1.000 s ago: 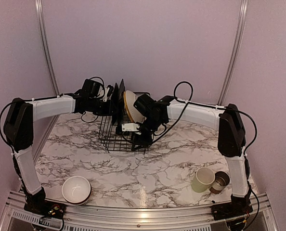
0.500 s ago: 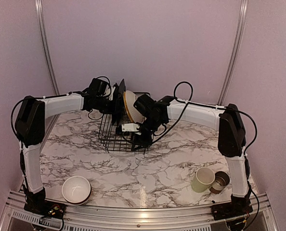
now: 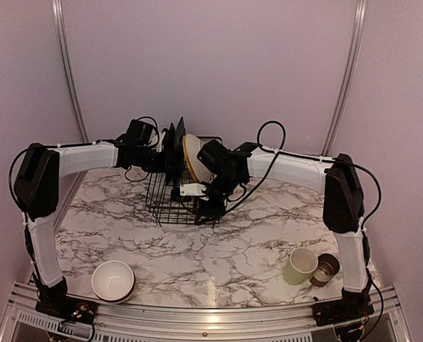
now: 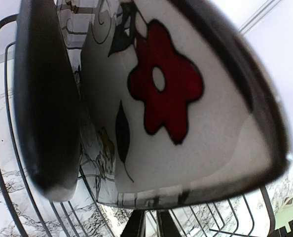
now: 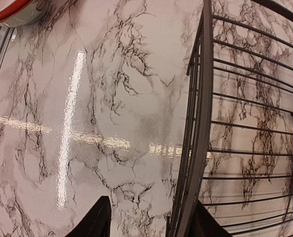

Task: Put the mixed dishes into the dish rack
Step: Move the dish rack to the center of the board.

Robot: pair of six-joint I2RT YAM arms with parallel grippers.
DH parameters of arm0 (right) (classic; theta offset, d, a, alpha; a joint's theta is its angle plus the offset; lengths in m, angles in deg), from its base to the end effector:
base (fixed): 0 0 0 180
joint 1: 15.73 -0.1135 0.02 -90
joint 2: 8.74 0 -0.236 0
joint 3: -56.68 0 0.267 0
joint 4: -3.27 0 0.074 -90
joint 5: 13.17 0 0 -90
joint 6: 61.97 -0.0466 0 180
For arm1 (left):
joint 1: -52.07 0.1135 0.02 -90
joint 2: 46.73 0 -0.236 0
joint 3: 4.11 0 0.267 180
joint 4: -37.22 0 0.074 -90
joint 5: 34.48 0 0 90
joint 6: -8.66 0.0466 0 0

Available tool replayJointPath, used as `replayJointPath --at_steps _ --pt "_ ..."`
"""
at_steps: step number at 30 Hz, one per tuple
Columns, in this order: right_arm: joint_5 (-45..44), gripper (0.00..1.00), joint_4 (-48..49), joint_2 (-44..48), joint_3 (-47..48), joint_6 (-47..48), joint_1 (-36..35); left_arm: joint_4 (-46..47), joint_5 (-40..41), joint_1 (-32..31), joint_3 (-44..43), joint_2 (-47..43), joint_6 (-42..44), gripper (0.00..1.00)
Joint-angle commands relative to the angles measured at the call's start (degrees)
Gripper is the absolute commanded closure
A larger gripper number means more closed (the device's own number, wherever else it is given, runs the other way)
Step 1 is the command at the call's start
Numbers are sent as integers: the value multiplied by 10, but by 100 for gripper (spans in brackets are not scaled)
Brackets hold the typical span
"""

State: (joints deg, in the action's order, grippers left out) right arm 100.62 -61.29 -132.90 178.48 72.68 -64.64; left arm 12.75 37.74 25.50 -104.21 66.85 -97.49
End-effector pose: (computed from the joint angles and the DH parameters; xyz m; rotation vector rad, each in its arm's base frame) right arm 0.2915 0.3628 0.1905 -2.0450 1.7626 0.5882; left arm 0.4117 -0.2218 0.1948 0.3832 2.2708 -0.7429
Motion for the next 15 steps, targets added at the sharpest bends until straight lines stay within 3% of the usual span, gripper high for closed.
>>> replayJointPath --at_steps 1,5,9,15 --pt "11 51 -44 27 8 -2 -18 -1 7 8 24 -52 7 89" --pt "16 48 -49 40 28 -6 -16 -16 7 3 33 -79 12 85" --pt "38 43 -61 71 55 -18 -9 -55 41 -11 34 -129 17 68" --pt "78 36 -85 141 37 -25 18 -95 84 -51 68 -234 60 57"
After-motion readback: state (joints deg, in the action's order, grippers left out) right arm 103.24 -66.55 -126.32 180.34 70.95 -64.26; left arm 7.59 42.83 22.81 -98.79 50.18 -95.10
